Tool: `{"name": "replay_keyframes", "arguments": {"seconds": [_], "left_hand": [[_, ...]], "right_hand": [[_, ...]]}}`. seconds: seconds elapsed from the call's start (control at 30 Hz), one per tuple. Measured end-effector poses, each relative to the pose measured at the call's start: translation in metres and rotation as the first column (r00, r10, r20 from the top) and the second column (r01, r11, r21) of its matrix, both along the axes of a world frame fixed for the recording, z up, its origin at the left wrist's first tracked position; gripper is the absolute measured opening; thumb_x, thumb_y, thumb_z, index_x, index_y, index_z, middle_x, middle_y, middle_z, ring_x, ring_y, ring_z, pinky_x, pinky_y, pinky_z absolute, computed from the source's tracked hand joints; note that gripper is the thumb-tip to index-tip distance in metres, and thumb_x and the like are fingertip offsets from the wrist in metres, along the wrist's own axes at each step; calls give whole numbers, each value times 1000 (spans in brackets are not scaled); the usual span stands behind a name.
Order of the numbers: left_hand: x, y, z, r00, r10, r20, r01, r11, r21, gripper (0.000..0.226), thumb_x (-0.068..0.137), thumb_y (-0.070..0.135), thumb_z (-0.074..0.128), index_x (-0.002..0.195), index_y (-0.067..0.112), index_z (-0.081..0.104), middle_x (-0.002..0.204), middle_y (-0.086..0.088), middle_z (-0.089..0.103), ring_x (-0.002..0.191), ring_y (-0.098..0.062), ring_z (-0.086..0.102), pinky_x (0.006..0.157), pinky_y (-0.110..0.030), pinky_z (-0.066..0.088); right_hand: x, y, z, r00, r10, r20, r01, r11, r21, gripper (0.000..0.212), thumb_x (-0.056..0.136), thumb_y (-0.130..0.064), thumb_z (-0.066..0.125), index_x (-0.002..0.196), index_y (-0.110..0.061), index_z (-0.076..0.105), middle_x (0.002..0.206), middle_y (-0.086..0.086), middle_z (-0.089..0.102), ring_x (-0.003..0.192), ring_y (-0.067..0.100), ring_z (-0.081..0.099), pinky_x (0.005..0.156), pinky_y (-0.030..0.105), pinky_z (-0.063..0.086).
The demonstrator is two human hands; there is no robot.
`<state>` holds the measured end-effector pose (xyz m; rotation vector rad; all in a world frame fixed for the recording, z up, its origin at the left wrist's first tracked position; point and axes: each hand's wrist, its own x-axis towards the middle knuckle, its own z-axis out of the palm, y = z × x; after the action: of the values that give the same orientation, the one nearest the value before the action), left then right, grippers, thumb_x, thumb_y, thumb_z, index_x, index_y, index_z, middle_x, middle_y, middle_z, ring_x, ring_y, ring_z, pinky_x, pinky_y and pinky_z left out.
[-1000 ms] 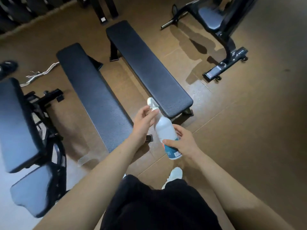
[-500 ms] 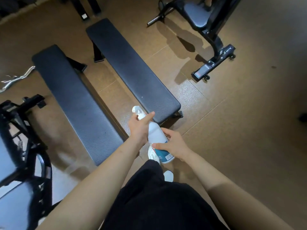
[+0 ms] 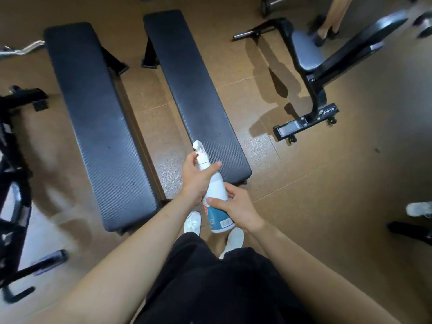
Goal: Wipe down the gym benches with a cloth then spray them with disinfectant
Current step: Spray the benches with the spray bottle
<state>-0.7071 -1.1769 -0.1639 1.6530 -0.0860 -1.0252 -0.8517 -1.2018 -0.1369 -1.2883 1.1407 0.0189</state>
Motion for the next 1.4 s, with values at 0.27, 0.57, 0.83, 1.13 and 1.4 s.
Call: {"name": "replay_keyframes", "arguments": {"seconds": [0.27,0.57,0.83,1.13,1.4], "left_hand": [[-4,-35,-7,982,191,8,-190,977,91,53,82,12,85,125,3,57,97,-4,67,77,-16,66,66,-29,59],[-65,-97,7,854,509,108,-520,842,144,48,70,24,82,112,13,61,109,-23,71,79,-25,70,67,-38,59],[-138,-153,17,766,636,97,-640,738,216,26,84,15,81,102,16,64,96,-12,69,81,-23,67,73,-40,61],[-180,-170,-1,671,742,13,-710,637,300,27,89,16,77,105,24,58,99,-7,65,83,-24,67,74,-40,62],[-191,-187,-49,526,840,-132,-778,539,324,33,86,9,77,115,2,63,89,-12,69,73,-26,67,63,-36,61]], "right_hand": [[1,-54,-19,989,145,8,-145,989,-26,46,69,-40,88,111,-29,73,103,-6,78,98,17,74,93,51,58],[-63,-150,-35,886,438,151,-450,891,56,71,79,-32,86,142,-36,53,123,-13,68,105,-2,66,75,11,53],[-126,-232,-32,803,556,212,-590,790,163,55,86,-29,81,135,-33,58,120,-11,69,108,7,67,79,18,56],[-147,-273,-50,703,695,153,-709,665,236,69,79,-39,86,142,-33,57,125,-5,69,112,13,67,94,41,59],[-143,-299,-72,649,760,-20,-736,635,233,72,77,-32,88,141,-28,55,126,-4,67,113,14,65,94,40,59]]}}
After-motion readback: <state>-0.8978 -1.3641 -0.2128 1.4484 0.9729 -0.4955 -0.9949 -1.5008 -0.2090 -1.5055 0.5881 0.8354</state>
